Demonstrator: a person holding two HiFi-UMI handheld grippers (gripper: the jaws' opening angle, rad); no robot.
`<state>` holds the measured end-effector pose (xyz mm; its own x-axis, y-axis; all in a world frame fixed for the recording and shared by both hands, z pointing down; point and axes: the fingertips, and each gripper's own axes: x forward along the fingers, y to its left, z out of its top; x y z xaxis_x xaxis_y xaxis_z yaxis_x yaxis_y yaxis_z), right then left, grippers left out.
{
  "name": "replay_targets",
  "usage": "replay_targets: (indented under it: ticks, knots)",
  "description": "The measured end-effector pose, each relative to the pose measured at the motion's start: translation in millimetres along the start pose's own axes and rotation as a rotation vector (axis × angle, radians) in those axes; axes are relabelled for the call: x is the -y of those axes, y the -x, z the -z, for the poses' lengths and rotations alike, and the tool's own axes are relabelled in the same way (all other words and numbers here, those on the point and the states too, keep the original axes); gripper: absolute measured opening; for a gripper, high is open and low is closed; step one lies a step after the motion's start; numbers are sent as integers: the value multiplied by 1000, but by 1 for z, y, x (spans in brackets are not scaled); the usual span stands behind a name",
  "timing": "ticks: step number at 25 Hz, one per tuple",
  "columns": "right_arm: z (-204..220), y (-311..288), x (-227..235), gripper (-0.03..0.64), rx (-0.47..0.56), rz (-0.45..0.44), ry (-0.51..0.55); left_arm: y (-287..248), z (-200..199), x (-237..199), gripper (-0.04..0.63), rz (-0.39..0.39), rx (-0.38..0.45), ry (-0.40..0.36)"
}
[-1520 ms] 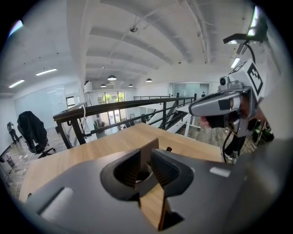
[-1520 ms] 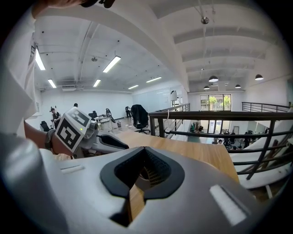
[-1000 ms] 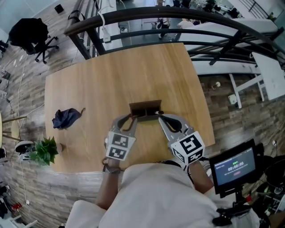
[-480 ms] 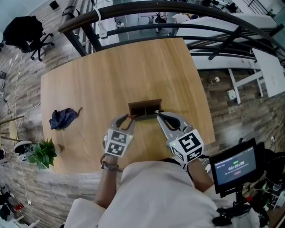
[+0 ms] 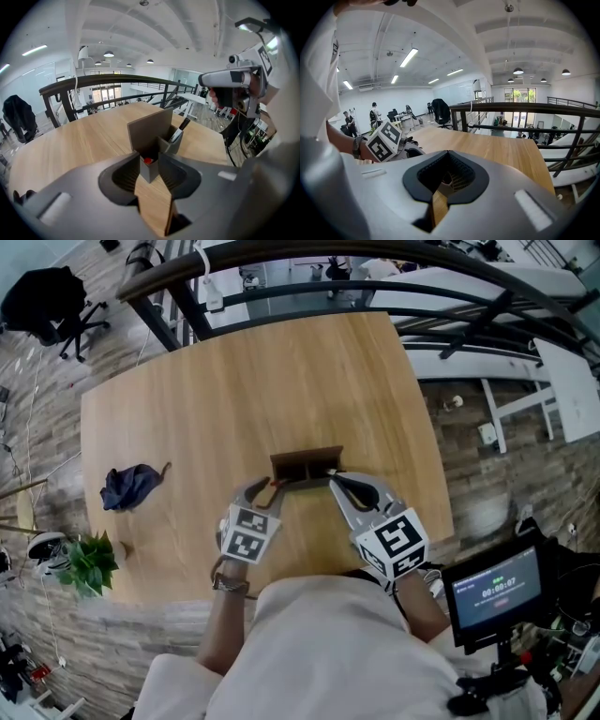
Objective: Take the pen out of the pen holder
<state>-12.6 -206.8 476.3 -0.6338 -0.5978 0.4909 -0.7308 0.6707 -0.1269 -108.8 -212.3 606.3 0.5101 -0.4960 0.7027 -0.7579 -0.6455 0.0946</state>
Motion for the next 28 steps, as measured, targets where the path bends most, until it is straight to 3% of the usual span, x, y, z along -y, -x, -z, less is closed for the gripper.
replay_targets:
  ticks: [9, 18, 28]
  knots:
    - [3, -5, -3, 3, -11, -9, 5, -8, 9, 2, 118, 13, -10, 2]
    - [3, -7, -5, 3, -14, -18, 13, -10, 12, 1, 52, 0, -30, -5]
    - [2, 0, -3, 3, -8, -18, 14, -10, 11, 4, 38, 3, -10, 16]
